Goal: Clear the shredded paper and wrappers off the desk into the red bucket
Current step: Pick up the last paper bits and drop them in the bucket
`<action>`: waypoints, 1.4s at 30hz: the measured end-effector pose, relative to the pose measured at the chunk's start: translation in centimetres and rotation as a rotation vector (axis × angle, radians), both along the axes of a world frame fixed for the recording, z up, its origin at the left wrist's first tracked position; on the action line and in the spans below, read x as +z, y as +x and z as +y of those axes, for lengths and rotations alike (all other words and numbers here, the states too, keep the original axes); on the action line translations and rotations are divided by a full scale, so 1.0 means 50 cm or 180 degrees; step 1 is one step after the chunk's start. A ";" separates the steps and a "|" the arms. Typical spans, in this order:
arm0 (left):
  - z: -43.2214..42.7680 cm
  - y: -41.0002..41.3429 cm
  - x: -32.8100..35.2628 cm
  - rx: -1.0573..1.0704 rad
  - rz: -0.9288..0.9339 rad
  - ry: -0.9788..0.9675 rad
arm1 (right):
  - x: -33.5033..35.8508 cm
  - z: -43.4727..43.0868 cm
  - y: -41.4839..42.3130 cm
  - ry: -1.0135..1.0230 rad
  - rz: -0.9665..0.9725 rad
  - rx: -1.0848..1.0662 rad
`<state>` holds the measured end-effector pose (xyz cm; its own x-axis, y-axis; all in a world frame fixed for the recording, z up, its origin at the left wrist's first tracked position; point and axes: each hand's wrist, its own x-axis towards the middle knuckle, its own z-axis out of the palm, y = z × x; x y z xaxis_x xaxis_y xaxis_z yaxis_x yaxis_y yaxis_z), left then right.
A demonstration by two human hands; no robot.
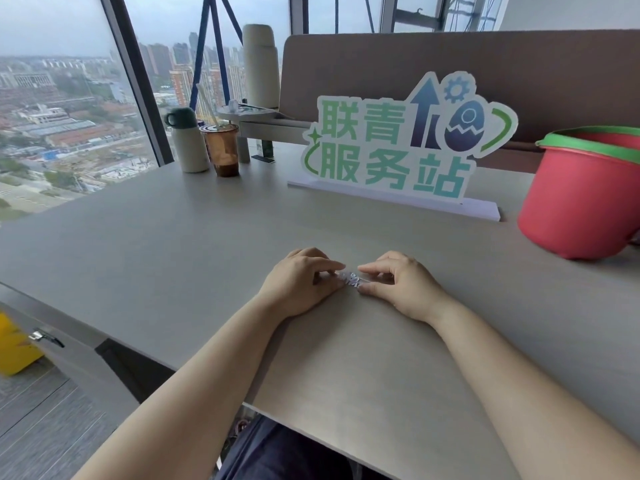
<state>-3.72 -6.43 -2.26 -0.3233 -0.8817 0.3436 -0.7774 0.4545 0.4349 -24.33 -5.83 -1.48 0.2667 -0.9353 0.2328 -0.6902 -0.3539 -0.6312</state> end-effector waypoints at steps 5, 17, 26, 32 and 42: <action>0.002 -0.006 0.003 -0.0078 0.0145 -0.0047 | 0.004 -0.004 0.018 0.0029 0.0036 0.0068; -0.003 -0.020 0.011 -0.0058 0.0274 0.0128 | 0.007 -0.005 0.036 -0.0089 0.0036 0.0017; 0.003 -0.025 0.013 0.0031 0.0054 0.0072 | 0.004 -0.002 0.046 -0.0298 0.0249 -0.0079; 0.003 -0.025 0.010 0.0177 0.0069 -0.0046 | 0.004 -0.001 0.042 -0.0189 0.0178 -0.0216; -0.002 -0.016 0.005 0.0277 0.0369 0.0070 | 0.005 -0.003 0.030 -0.0106 -0.0200 -0.0404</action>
